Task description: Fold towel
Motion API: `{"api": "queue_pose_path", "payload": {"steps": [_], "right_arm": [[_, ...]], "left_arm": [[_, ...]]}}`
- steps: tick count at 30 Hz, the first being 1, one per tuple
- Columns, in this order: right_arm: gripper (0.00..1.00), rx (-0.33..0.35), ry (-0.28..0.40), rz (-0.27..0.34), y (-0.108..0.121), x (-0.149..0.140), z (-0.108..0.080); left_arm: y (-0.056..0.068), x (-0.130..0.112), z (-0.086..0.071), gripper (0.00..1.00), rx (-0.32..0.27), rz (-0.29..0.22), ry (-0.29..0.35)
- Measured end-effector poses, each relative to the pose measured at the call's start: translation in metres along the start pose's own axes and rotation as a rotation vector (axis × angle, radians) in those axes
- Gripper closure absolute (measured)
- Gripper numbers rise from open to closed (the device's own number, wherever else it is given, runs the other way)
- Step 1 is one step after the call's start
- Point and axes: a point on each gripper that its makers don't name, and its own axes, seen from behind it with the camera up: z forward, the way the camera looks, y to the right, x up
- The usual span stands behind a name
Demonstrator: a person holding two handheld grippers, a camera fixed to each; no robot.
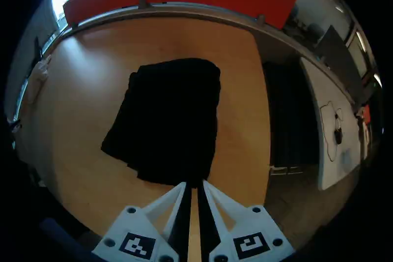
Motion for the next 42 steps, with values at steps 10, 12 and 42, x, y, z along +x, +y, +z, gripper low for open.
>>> {"api": "queue_pose_path", "payload": {"steps": [10,12,42], "right_arm": [[0.80,-0.037,0.031,0.004,0.003,0.001,-0.005],[0.74,-0.044,0.035,0.010,0.004,0.001,-0.006],[0.00,-0.037,0.226,0.111,-0.048,0.039,-0.028]], "left_arm": [[0.001,0.002,0.004,0.07,-0.005,0.003,0.002],[0.000,0.004,0.005,0.07,-0.006,0.003,0.004],[-0.013,0.027,0.012,0.07,-0.033,-0.022,0.068]]}}
